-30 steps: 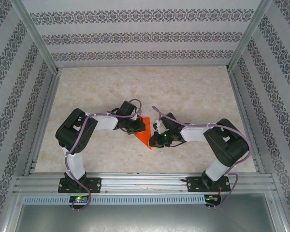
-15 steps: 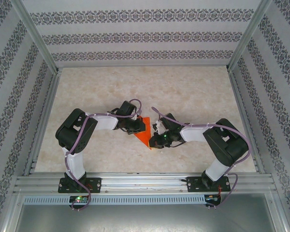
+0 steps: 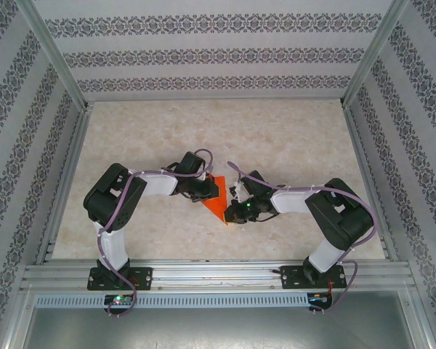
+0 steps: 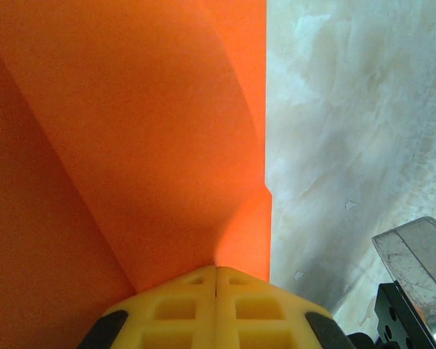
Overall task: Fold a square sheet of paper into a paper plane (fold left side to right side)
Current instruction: Fourth fold the wing at the center of the table.
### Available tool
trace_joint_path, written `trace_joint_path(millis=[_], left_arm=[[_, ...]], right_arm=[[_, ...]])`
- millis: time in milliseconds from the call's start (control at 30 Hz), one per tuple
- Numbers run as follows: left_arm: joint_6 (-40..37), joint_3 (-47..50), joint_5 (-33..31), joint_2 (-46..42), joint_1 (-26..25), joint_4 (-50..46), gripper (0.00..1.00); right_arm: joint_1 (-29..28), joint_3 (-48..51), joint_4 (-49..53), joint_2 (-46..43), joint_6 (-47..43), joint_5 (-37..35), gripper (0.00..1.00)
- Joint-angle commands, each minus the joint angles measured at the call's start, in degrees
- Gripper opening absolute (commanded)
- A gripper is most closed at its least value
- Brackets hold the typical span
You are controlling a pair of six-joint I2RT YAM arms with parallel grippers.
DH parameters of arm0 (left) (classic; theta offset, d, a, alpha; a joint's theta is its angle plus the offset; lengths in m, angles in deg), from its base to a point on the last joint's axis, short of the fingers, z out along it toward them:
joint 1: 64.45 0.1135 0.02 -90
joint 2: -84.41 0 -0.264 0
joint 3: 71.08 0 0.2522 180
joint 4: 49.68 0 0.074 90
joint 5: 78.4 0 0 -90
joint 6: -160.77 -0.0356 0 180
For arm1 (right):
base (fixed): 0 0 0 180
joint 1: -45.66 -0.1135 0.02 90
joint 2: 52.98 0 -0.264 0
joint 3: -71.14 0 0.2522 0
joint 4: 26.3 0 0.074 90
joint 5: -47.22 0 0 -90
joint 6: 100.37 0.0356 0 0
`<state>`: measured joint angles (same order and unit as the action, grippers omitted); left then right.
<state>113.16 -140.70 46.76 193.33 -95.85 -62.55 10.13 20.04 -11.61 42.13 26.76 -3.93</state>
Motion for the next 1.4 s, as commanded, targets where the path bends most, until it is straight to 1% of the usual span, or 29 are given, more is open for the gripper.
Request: trace_joint_path(millis=[0,467,667,867,967,1100,1233,1367], left_arm=[[-1.24,1.5,-5.18,2.52,0.17,-5.21,0.0],[-1.25,1.49,-5.9,2.37,0.13,-5.66,0.0],[-1.02,1.57,-6.05,2.21,0.2,-5.63,0.0],[-0.89,1.75,-5.88,2.04,0.2,-5.48,0.0],[-0.74,1.81,-5.8,1.92,0.17,-5.15,0.0],[-0.73,1.89,-5.65,1.82,0.17,-5.02,0.0],[-0.66,1.88,-5.56,1.82,0.2,-4.8,0.0],[-0.65,1.7,-5.54,1.82,0.15,-4.92,0.0]], right_arm=[[-0.81,0.65,6.22,1.41,-1.85,-1.15,0.0],[-1.31,3.28,9.34,-0.42,-3.37,0.47,0.0],[-1.47,3.95,11.5,-4.01,-4.11,1.27,0.0],[-0.14,3.19,12.35,-10.3,-3.9,3.45,0.0],[1.62,3.06,9.79,-12.39,-3.07,4.94,0.0],[1.79,2.09,1.58,-11.17,-0.06,5.76,0.0],[1.56,0.41,-5.01,-7.45,2.78,3.18,0.0],[1.25,-1.94,-6.29,-3.7,2.89,0.76,0.0]])
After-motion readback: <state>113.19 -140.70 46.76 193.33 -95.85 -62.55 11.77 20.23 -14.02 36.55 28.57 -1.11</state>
